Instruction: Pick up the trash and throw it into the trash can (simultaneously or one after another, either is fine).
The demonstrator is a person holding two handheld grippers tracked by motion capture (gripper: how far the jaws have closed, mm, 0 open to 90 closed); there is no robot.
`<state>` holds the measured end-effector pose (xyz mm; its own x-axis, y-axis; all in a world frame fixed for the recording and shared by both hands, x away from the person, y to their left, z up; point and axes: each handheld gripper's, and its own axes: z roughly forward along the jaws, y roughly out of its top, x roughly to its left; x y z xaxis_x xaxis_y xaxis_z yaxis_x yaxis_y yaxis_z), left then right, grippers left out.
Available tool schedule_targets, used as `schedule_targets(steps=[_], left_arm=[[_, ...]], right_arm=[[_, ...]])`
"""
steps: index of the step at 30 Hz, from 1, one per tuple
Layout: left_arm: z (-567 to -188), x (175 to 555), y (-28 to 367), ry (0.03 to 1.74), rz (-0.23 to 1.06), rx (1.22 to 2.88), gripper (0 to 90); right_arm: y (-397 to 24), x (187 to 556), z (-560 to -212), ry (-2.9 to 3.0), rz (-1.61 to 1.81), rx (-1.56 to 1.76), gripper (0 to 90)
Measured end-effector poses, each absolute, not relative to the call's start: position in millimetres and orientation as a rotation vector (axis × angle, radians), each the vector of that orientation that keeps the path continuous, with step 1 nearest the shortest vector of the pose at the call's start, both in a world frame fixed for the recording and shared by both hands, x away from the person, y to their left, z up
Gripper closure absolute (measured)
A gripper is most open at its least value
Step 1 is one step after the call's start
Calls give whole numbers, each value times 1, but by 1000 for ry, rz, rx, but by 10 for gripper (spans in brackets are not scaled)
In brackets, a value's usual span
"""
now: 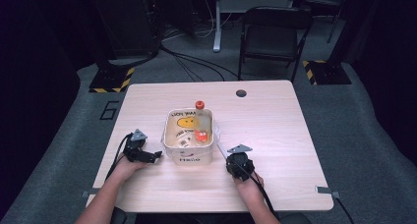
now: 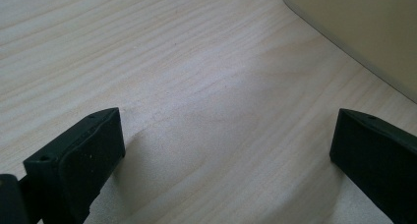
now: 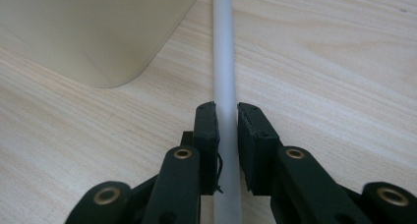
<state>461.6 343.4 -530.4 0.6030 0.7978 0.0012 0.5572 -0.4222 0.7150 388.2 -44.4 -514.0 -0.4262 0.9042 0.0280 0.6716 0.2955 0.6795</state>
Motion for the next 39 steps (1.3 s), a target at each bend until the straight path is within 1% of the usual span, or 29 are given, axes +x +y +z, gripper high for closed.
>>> schedule_targets(steps=[5, 13, 22, 39], left_arm=[[-530, 462, 343, 1064, 450, 2141, 0], [-530, 462, 343, 1065, 450, 2141, 0], [-530, 462, 343, 1065, 450, 2141, 0], [-530, 462, 343, 1065, 450, 2141, 0]], right_arm=[[-44, 388, -513, 2210, 884, 1427, 787], [-55, 395, -506, 2188, 901, 1488, 789], [-74, 402, -490, 2157, 939, 1542, 788], [-92, 406, -451, 2180, 967, 1488, 788]])
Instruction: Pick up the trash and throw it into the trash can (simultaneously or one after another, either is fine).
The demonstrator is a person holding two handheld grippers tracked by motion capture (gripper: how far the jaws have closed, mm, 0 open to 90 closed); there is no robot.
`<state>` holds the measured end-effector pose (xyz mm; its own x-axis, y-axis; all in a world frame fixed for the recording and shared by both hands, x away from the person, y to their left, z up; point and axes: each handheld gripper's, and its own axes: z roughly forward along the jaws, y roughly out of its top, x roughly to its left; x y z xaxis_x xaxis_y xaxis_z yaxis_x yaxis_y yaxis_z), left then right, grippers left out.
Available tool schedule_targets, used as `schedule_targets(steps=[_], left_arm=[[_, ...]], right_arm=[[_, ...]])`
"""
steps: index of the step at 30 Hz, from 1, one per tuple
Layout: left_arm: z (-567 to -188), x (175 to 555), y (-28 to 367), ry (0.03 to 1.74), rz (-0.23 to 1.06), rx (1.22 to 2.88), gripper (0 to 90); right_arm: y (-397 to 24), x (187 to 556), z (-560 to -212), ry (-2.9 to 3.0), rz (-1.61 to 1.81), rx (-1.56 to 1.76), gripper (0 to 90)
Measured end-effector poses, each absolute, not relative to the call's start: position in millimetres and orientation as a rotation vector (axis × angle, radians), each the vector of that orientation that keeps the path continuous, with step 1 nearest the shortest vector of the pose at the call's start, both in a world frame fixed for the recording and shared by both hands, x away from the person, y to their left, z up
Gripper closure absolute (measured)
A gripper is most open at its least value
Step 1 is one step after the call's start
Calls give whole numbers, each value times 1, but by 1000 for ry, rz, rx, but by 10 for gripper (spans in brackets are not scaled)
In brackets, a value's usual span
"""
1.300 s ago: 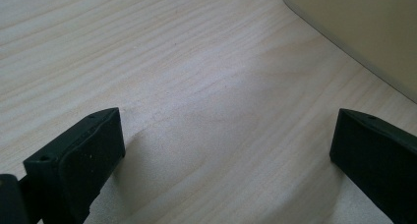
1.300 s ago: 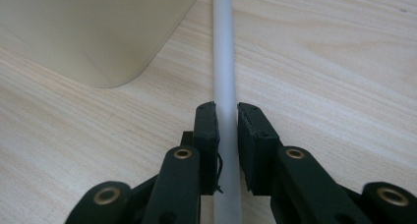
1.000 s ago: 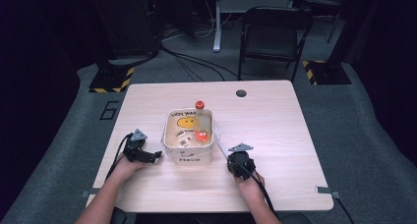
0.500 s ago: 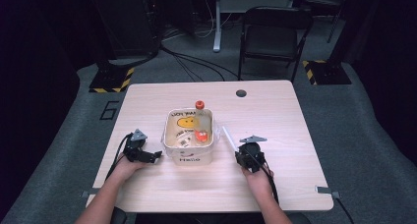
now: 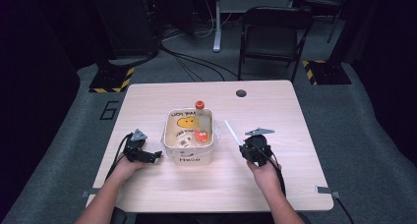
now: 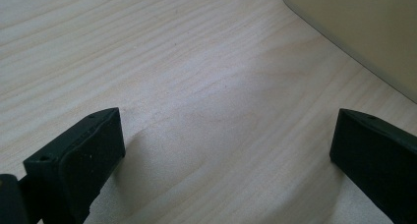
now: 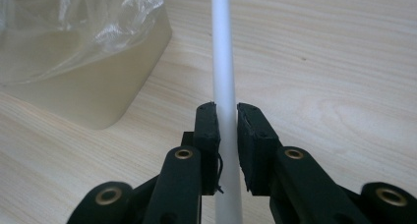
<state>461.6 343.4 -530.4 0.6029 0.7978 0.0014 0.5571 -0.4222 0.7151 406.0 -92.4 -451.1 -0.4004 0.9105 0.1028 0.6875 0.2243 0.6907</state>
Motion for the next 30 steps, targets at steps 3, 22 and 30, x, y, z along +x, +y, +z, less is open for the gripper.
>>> schedule_targets(steps=[3, 22, 30], left_arm=[[-530, 462, 343, 1065, 450, 2141, 0], [-530, 462, 343, 1065, 450, 2141, 0], [-530, 462, 343, 1065, 450, 2140, 0]], right_arm=[[-94, 406, -444, 2180, 978, 1483, 788], [-96, 401, -409, 2229, 1018, 1415, 788], [-93, 396, -394, 2251, 1033, 1376, 788]])
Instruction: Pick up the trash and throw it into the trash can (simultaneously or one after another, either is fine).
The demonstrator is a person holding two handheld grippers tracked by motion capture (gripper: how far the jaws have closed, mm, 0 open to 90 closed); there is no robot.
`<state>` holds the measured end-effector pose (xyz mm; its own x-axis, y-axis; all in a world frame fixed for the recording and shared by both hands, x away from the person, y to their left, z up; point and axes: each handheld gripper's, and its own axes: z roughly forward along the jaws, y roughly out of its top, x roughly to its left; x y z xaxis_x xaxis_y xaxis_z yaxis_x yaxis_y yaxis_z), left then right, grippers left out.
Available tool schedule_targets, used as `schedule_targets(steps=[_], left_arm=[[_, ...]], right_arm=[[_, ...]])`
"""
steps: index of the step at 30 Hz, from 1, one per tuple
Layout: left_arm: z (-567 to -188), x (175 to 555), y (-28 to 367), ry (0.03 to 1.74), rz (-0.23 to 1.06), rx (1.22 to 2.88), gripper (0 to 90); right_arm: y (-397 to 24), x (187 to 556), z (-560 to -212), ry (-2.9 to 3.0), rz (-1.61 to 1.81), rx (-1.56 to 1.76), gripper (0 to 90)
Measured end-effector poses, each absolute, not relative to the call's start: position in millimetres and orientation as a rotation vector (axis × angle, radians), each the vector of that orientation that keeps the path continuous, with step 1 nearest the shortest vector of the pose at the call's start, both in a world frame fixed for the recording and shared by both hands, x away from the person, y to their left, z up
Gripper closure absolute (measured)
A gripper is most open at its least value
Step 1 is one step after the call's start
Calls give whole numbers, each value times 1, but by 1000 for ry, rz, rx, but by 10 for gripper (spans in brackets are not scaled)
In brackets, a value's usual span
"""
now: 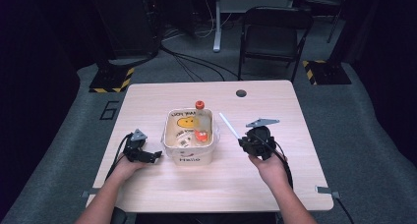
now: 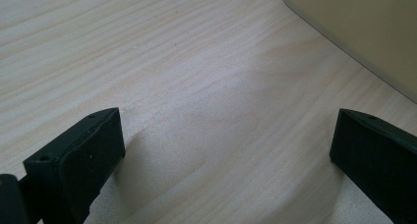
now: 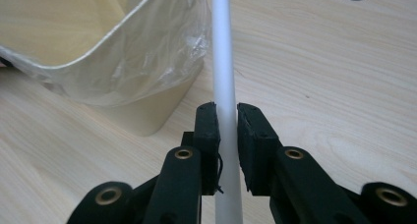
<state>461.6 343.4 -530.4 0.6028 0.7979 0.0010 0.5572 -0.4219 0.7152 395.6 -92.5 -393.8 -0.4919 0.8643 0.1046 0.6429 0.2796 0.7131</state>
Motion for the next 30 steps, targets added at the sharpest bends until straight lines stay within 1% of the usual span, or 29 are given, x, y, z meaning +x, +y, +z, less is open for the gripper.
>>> schedule_targets(steps=[17, 30], left_arm=[[-530, 462, 343, 1065, 450, 2141, 0], [-530, 462, 343, 1063, 451, 2142, 0]], right_arm=[[-75, 376, -373, 2321, 1064, 1253, 787], [-61, 369, -371, 2366, 1080, 1182, 787]])
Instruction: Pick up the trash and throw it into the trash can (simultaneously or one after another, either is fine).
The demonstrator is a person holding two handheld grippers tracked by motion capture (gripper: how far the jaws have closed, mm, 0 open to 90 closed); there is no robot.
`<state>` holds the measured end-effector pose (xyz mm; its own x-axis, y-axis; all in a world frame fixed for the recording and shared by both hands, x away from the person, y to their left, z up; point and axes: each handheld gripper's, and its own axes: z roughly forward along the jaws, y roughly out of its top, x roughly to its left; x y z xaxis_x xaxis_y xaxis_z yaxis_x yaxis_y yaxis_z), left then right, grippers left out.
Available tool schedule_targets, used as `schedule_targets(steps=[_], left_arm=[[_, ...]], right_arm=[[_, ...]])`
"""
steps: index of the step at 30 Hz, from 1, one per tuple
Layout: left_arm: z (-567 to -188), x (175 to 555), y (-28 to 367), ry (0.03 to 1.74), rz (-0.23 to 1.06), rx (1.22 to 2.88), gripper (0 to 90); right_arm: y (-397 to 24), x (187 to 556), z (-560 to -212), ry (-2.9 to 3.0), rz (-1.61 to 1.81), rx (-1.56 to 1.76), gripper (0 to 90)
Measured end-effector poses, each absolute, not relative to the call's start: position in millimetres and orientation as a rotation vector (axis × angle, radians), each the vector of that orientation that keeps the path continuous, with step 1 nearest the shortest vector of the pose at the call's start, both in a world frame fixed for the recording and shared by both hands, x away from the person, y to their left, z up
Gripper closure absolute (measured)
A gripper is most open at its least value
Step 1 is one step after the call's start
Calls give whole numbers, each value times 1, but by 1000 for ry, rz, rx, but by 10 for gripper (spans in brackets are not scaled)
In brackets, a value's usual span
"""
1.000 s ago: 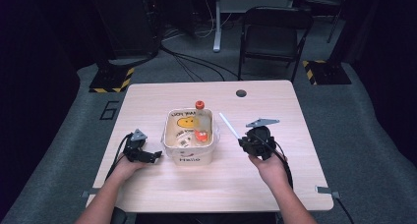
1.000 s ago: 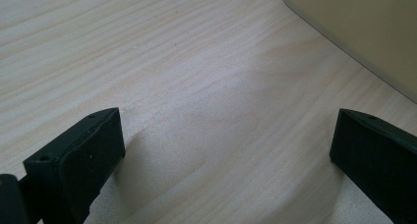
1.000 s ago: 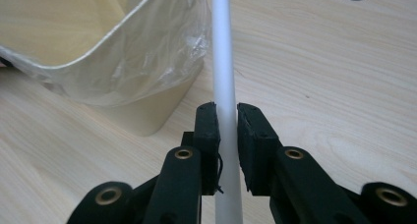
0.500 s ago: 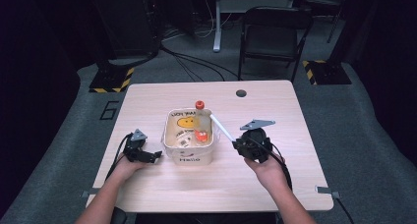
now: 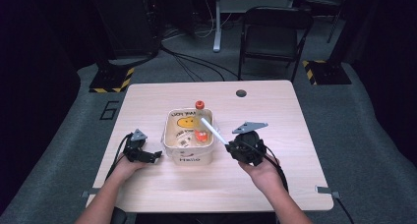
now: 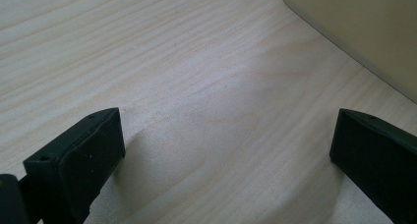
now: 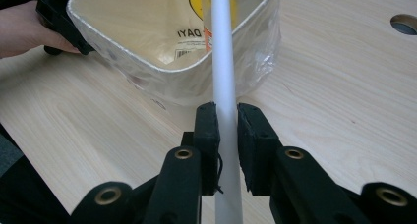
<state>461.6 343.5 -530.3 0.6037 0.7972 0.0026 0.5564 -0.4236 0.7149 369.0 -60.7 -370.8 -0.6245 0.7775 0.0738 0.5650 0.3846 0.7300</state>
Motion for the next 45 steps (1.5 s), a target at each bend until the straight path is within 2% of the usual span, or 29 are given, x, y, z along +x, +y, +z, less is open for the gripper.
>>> schedule_targets(steps=[45], left_arm=[[-530, 462, 343, 1064, 449, 2141, 0]], right_arm=[[4, 411, -376, 2428, 1078, 1118, 787]])
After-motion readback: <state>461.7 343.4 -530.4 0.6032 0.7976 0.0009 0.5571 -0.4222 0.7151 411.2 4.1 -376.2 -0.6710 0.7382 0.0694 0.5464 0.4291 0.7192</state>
